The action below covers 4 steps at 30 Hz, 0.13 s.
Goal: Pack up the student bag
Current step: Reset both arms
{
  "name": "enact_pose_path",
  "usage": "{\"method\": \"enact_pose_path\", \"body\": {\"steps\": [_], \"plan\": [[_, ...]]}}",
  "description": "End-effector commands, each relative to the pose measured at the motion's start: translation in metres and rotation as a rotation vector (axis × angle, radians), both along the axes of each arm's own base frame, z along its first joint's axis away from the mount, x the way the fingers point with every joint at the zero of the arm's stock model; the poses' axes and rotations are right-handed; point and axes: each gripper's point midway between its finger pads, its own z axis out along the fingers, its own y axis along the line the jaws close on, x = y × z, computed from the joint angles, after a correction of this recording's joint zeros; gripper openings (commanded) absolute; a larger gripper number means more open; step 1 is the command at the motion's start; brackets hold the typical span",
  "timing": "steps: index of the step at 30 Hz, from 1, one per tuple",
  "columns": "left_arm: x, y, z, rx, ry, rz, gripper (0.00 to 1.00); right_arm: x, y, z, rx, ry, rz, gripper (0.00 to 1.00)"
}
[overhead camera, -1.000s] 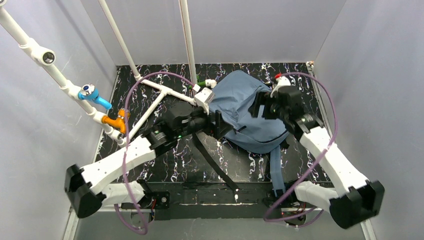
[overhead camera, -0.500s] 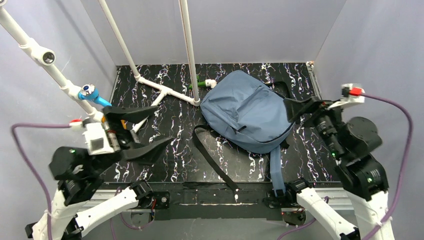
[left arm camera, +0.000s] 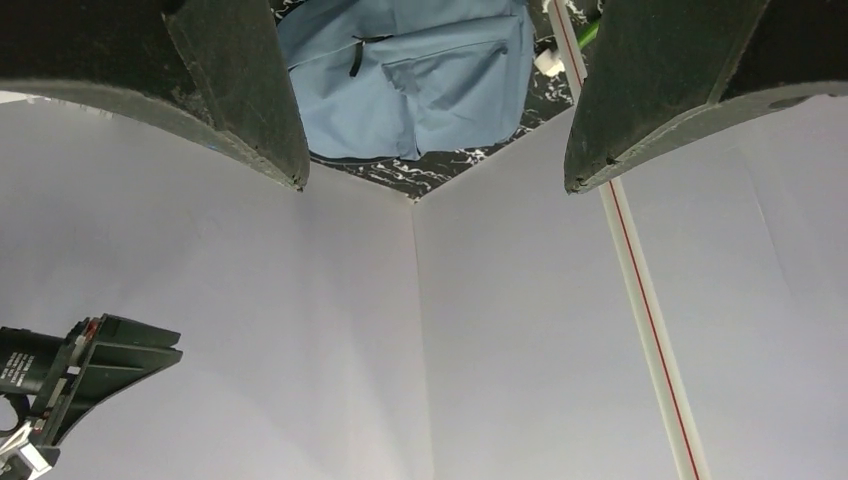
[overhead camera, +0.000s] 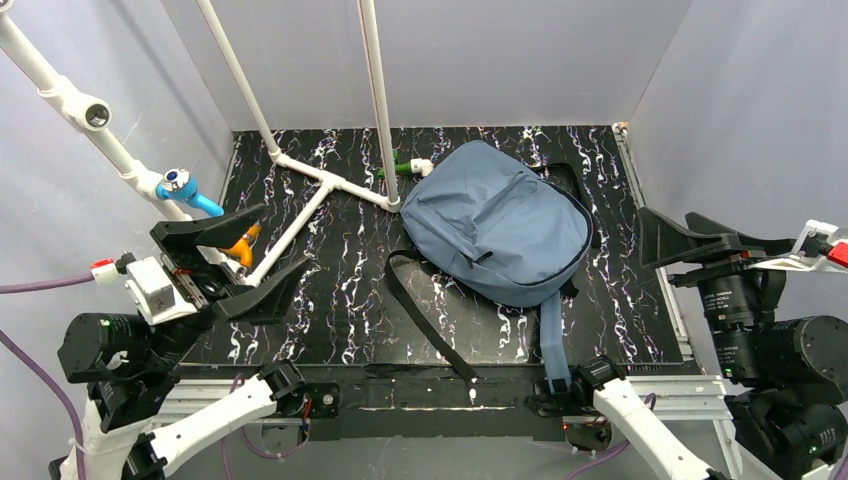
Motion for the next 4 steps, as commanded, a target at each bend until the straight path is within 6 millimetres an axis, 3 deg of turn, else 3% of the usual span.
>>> {"method": "enact_pose_path", "body": {"steps": [1,4], "plan": [[0.0007,0.0068,0.0060,0.005,-0.016,0.031,0.98,0.0001,0.0157,0.0029,-0.042,-0.039,0.078,0.98],[0.0019,0.0024,0.0056,0.015,-0.010,0.021,0.98,0.0062,0.0140,-0.0028,-0.028,0.000,0.056,0.98]]}}
